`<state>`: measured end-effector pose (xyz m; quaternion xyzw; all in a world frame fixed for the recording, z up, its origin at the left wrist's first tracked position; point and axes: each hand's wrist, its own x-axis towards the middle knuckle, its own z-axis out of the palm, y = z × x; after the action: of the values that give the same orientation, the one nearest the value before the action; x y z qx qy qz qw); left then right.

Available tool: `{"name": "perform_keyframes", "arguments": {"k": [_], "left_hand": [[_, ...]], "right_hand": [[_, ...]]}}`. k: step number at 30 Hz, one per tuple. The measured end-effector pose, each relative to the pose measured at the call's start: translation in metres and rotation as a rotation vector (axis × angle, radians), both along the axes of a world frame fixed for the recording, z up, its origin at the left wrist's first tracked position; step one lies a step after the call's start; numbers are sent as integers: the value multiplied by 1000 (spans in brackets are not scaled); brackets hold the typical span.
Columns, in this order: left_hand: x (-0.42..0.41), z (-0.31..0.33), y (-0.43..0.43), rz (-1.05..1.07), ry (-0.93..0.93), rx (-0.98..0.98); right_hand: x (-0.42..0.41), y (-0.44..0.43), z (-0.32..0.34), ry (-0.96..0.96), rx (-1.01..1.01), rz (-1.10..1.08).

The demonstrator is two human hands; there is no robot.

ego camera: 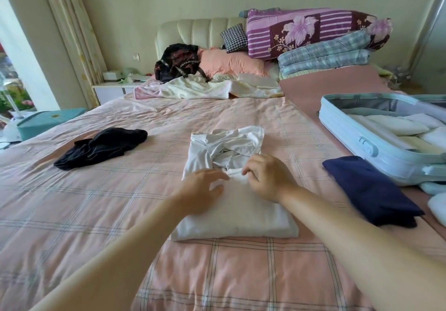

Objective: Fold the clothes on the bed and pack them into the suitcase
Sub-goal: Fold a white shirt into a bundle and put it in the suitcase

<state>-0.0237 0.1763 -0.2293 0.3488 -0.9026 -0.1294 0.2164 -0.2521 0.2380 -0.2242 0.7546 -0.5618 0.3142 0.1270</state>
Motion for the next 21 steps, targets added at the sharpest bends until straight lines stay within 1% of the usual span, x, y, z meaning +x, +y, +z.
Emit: {"name": "perform_keyframes", "arguments": {"k": [2, 3, 4, 5, 6, 8, 10, 11, 12, 13, 14, 15, 17, 19, 21], "left_hand": [[10, -6, -2, 69, -311, 47], [18, -8, -3, 99, -412, 62], [24, -8, -4, 136, -450, 89], [28, -8, -5, 173, -463, 106], [30, -9, -7, 207, -476, 115], [31, -9, -1, 262, -491, 79], [33, -10, 6, 248, -454, -68], [35, -9, 12, 192, -390, -166], [38, -7, 20, 113, -310, -231], [42, -6, 28, 38, -223, -247], [46, -7, 35, -25, -186, -215], [50, -10, 42, -74, -215, -198], [57, -21, 51, -122, -309, -201], [64, -27, 54, -130, -307, -162], [70, -26, 56, -120, -238, -116]], "right_hand": [[4, -2, -9, 6, 296, -63], [2, -2, -13, 40, 477, -138], [-2, -1, -16, 63, 615, -205], [-7, 1, -17, 73, 696, -252], [-11, 3, -17, 74, 737, -288], [-16, 7, -17, 100, 763, -370], [-15, 12, -13, 163, 720, -431], [-13, 17, -8, 196, 657, -423], [-11, 22, -3, 214, 573, -375], [-8, 28, 3, 207, 498, -290], [-4, 36, 8, 185, 468, -193], [1, 45, 12, 167, 492, -103], [10, 64, 13, 197, 649, 3], [12, 78, 7, 312, 801, 4], [8, 88, 4, 384, 831, -50]]}}
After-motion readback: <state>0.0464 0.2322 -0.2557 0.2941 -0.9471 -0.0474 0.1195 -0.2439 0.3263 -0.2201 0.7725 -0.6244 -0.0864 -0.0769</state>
